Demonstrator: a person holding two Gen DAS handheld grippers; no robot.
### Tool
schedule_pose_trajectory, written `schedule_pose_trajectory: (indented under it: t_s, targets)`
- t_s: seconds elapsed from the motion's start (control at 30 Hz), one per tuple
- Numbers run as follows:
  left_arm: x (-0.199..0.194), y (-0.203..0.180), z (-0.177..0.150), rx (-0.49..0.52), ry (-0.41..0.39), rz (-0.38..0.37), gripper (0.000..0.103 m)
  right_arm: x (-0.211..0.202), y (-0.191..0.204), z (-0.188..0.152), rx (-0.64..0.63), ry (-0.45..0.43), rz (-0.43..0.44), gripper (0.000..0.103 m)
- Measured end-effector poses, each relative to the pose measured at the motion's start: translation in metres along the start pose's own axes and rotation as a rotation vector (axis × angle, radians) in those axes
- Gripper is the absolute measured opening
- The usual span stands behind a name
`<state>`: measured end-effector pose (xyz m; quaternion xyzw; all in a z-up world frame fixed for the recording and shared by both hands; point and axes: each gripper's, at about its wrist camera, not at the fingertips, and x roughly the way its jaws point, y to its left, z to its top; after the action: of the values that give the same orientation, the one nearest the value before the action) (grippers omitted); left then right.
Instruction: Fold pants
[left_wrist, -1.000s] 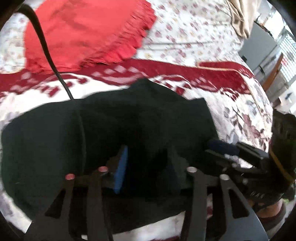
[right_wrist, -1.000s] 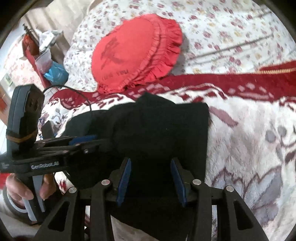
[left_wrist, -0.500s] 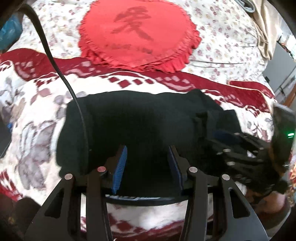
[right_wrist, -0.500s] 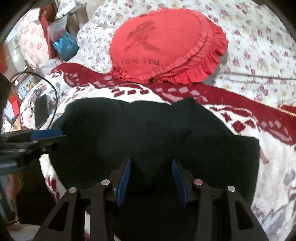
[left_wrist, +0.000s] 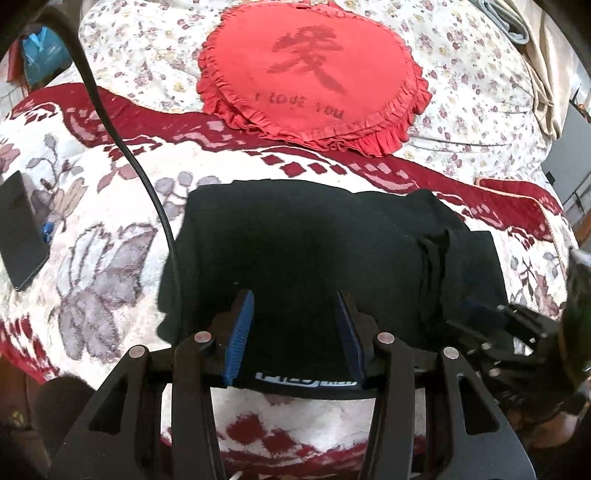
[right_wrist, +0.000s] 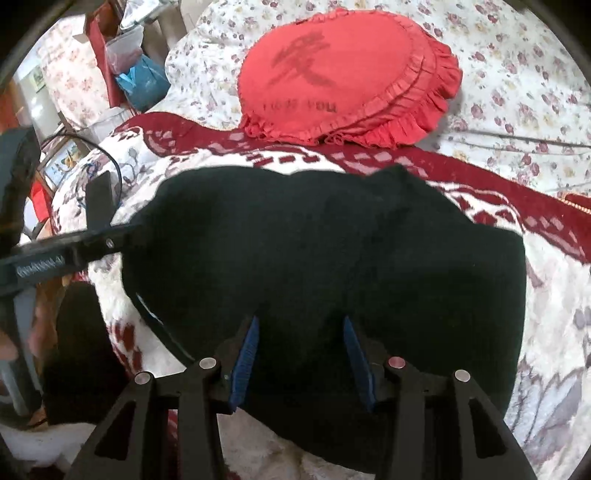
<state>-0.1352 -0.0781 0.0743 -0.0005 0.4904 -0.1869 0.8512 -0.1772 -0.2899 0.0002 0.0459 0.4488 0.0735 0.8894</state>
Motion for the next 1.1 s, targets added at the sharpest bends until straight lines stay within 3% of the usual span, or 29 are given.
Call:
schedule_pose_trajectory:
  t_s: [0.27,0.43,0.8,0.93,1.1]
  targets:
    - [-0.010,0.018,-0.003,-0.046,-0.025,0.024,0.045,-0.017,0.016,0.032,-0.009,-0.072,0.071,0.047]
    - [-0.016,0.029,-0.010,-0.073,-0.028,0.034,0.055,0.000,0.032,0.044,0.002,-0.052,0.131,0.048]
    - [-0.019,0.050,-0.018,-0.137,-0.020,0.048,0.055,0.029,0.068,0.071,-0.050,-0.024,0.174,0.050]
    - [-0.020,0.057,-0.021,-0.163,-0.010,0.035,0.063,0.040,0.079,0.081,-0.076,-0.008,0.180,0.051]
    - [-0.019,0.069,-0.027,-0.217,0.010,0.010,0.064,0.052,0.089,0.093,-0.100,0.001,0.184,0.051]
